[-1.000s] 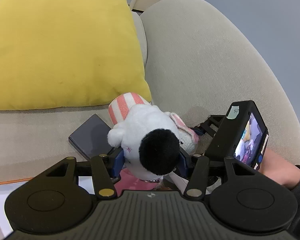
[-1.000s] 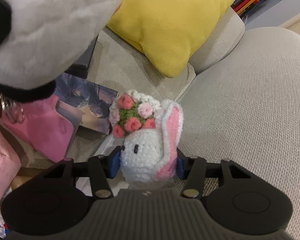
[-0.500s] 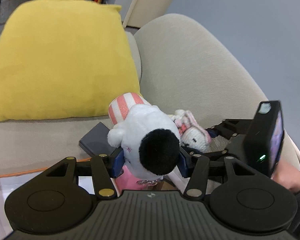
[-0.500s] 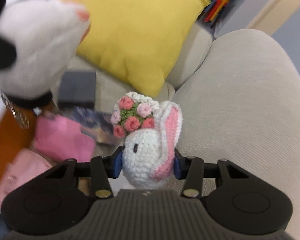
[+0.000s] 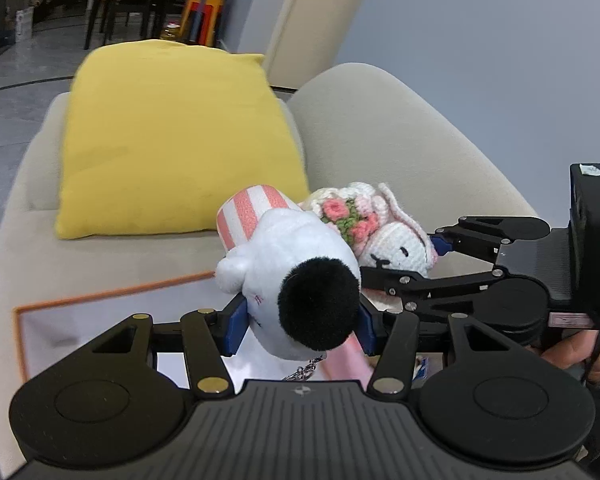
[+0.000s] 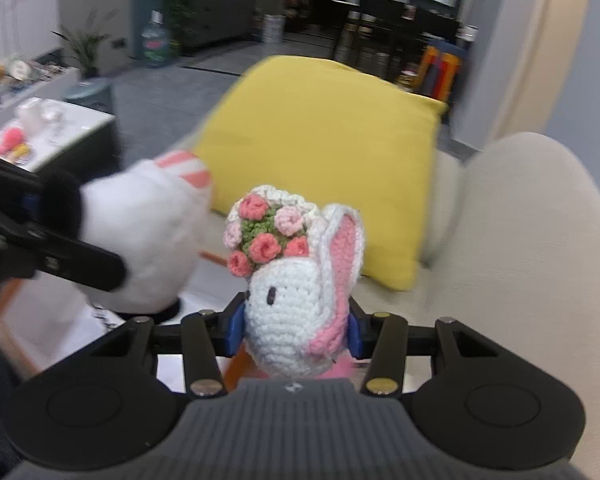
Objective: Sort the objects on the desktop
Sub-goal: 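Carry the plush dog and crocheted bunny with both tools over the orange box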
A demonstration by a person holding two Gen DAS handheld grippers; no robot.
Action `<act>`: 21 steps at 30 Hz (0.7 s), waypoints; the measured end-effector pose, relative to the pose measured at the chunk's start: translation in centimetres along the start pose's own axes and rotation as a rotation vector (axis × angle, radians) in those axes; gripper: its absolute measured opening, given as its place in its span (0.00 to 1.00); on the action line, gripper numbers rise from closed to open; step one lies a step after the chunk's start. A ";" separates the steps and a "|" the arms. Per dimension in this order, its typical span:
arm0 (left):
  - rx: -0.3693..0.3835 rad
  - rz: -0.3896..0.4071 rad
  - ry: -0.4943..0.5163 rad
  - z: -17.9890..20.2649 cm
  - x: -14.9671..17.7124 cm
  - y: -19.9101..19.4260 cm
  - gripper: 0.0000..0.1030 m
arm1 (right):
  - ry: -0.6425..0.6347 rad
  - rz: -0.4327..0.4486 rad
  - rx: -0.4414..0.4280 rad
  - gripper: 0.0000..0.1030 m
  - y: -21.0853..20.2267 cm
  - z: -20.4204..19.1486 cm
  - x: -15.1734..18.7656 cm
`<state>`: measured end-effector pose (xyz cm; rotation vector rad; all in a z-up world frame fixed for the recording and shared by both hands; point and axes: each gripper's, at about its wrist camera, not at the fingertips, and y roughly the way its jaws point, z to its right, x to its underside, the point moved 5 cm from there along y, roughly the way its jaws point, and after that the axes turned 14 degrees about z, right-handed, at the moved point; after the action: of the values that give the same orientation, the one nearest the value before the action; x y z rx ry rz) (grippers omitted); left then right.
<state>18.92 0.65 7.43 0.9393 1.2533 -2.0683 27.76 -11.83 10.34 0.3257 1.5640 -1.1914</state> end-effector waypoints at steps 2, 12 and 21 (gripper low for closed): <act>-0.021 -0.003 -0.006 -0.8 0.5 -1.1 0.60 | 0.009 0.006 -0.044 0.49 0.1 -2.0 0.0; -0.130 -0.057 -0.033 -6.5 4.4 -3.9 0.60 | 0.107 -0.035 -0.162 0.49 2.9 -8.3 2.5; -0.200 -0.123 0.022 -10.0 7.5 -5.1 0.60 | 0.207 -0.096 -0.166 0.49 6.5 -11.1 5.1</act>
<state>13.38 11.17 0.96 0.8146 1.5312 -1.9827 24.14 -1.73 1.59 0.2734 1.8639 -1.1200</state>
